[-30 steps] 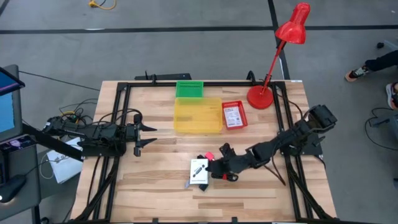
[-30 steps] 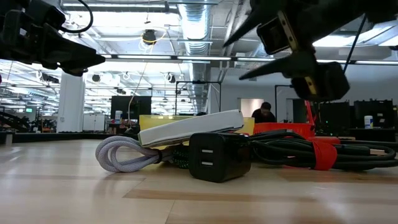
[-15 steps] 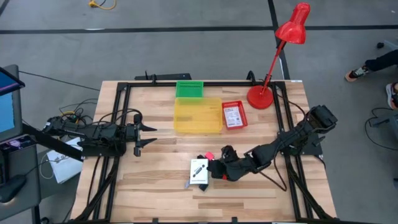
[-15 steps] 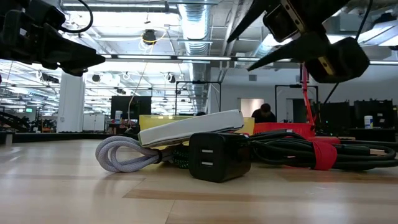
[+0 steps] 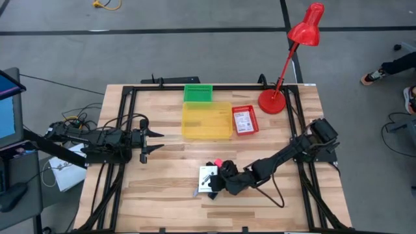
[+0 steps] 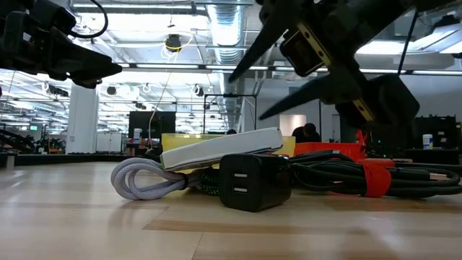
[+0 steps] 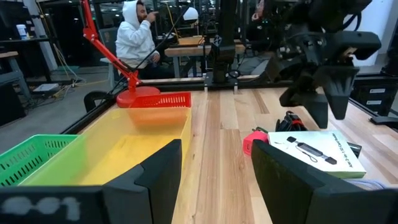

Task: Pick and place items into bin
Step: Put the white card reader box into the red bin

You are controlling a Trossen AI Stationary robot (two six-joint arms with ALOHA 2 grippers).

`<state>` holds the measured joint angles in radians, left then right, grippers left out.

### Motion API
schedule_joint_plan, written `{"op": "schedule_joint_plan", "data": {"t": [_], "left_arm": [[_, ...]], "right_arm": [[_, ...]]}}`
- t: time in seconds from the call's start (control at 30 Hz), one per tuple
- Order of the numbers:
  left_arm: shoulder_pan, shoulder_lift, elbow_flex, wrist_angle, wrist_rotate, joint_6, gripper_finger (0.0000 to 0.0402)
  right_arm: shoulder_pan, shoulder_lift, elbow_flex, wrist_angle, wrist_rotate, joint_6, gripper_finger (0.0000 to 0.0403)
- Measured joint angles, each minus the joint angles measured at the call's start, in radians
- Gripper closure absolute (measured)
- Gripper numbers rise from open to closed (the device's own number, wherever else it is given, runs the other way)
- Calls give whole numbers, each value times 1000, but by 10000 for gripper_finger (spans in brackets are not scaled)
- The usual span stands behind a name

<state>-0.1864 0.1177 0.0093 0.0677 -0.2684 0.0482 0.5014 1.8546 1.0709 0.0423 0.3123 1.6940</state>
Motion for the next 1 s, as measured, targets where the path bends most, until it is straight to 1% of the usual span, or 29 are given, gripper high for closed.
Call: {"op": "schedule_joint_plan", "data": {"t": [0.2, 0.5, 1.0], "left_arm": [[0, 0, 0, 0, 0, -3, 217], [0, 0, 0, 0, 0, 0, 217], [0, 0, 0, 0, 0, -1, 217]], "right_arm": [[-1, -1, 21, -79, -9, 1, 222], [-14, -1, 28, -143, -32, 8, 220], [-66, -1, 28, -200, -112, -1, 217]]}}
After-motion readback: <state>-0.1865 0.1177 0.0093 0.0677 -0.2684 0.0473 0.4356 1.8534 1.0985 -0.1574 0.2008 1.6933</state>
